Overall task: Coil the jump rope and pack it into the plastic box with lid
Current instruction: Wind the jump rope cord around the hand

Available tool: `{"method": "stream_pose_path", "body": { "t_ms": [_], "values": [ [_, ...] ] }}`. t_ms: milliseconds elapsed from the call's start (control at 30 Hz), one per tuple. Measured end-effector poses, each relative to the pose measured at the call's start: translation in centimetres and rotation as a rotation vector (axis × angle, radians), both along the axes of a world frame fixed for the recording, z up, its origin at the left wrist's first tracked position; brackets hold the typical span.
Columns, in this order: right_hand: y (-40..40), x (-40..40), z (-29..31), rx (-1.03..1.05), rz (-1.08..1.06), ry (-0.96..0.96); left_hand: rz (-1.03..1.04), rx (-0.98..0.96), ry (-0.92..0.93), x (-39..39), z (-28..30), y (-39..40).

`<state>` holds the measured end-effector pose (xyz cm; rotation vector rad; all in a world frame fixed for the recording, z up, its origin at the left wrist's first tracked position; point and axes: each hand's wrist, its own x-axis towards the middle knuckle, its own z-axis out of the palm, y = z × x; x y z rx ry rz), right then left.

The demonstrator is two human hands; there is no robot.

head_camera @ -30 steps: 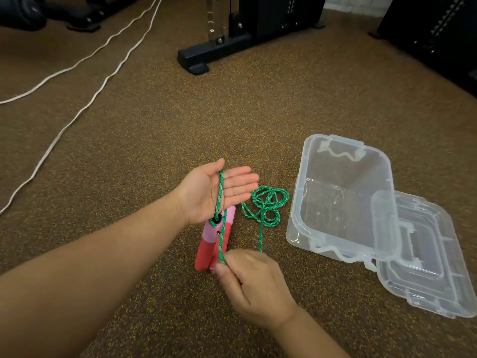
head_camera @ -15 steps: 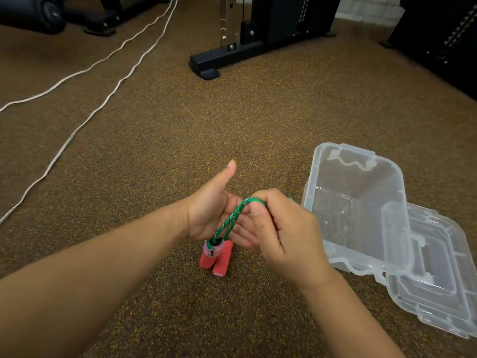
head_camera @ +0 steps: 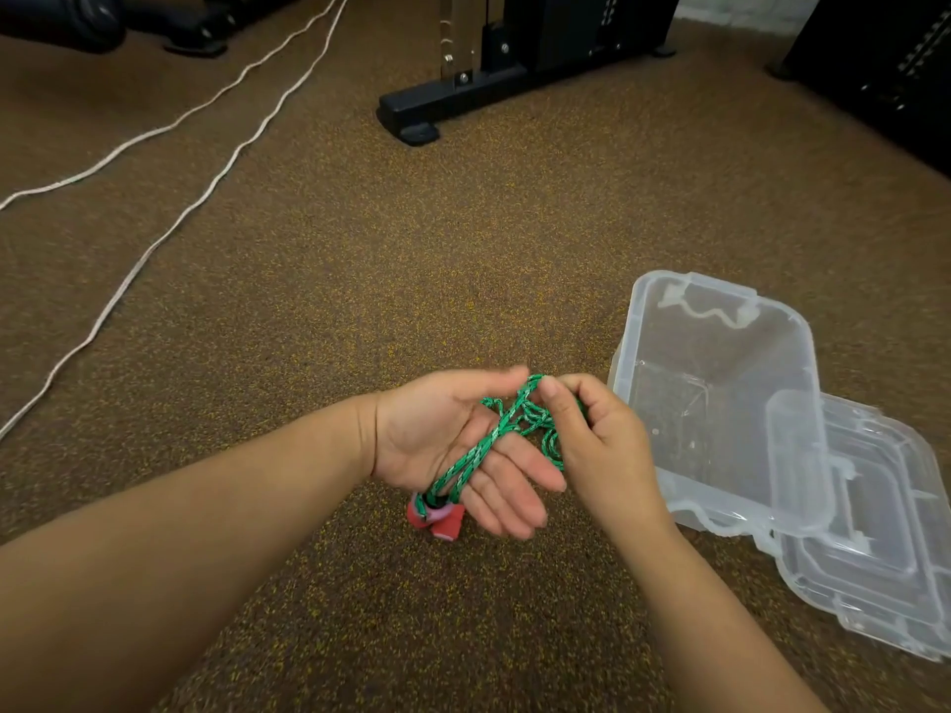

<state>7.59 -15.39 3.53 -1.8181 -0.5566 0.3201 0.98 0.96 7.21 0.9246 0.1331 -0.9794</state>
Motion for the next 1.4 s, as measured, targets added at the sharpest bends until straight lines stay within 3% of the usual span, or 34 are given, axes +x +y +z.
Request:
{"method": "stream_pose_path", "body": {
  "t_ms": [200, 433, 733, 833, 967, 1133, 1400],
  "values": [
    [-0.7, -2.1, -4.2, -0.024, 0.088, 0.284, 0.171, -0.053, -0.064, 0.4, 0.8, -0.4],
    [-0.6, -5.7, -4.4, -0.245, 0.151, -0.044, 0.615, 0.189, -0.035, 1.8, 0.3, -0.7],
    [-0.5, -6.5, -0.7, -0.195, 0.323, -0.326, 0.962, 0.122, -0.140, 2.8, 0.7, 0.4],
    [-0.3, -6.2, 1.4, -0.094, 0.315, -0.389, 0.905, 0.201, -0.141, 2.9, 1.1, 0.3],
    [-0.2, -4.5, 3.8, 0.015, 0.313, -0.369, 0.685, 0.282, -0.120, 2.9, 1.6, -0.6],
    [-0.5, -2.3, 4.9, -0.013, 0.245, -0.507, 0.529, 0.328, -0.110, 2.4, 2.1, -0.8],
    [-0.9, -0.6, 5.0, -0.069, 0.207, -0.470, 0.385, 0.309, -0.113, 1.5, 1.6, -0.7]
  ]
}}
